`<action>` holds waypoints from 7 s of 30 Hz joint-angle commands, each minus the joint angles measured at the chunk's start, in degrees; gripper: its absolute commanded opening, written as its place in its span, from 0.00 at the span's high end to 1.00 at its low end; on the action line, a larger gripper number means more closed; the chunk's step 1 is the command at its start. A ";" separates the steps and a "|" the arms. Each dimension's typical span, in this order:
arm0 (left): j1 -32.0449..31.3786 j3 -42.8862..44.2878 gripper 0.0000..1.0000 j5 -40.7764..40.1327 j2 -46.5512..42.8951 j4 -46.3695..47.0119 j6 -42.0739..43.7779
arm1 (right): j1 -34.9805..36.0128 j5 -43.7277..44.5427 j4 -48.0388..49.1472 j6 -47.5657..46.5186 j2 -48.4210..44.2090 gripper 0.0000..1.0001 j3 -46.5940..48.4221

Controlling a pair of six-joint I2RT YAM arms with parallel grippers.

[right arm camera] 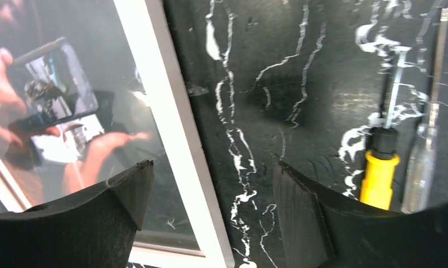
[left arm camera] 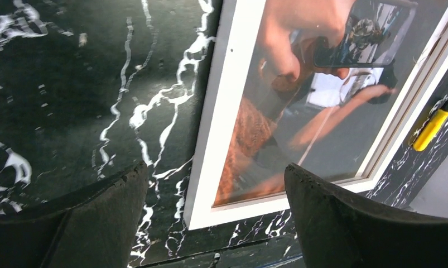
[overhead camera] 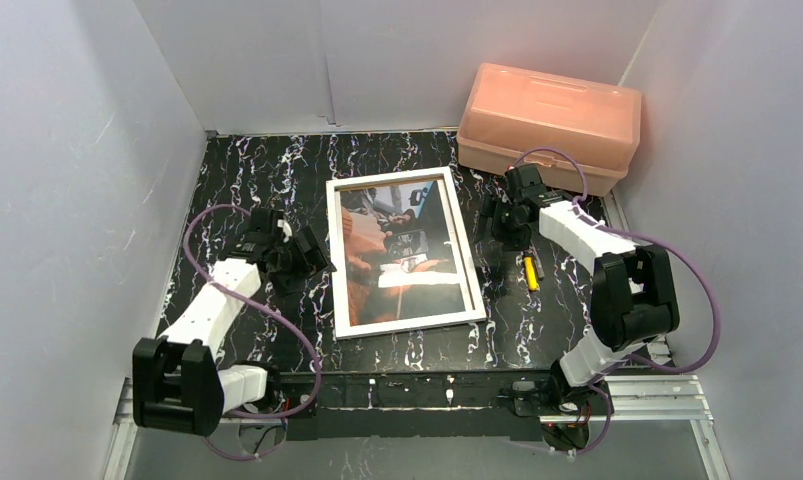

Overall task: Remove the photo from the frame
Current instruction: Adjust the photo frame at the center of the board.

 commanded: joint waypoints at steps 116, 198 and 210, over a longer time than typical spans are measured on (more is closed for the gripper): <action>-8.56 20.30 0.47 -4.67 20.49 -13.29 13.24 | 11.57 4.20 -2.13 -0.66 2.13 0.79 1.76; -13.98 24.96 0.47 -0.24 24.87 -12.88 10.60 | 15.08 -8.15 5.67 1.04 9.11 0.20 1.05; -15.26 24.46 0.47 -0.46 26.09 -12.06 10.00 | 14.85 -8.18 5.14 1.36 11.08 0.10 0.74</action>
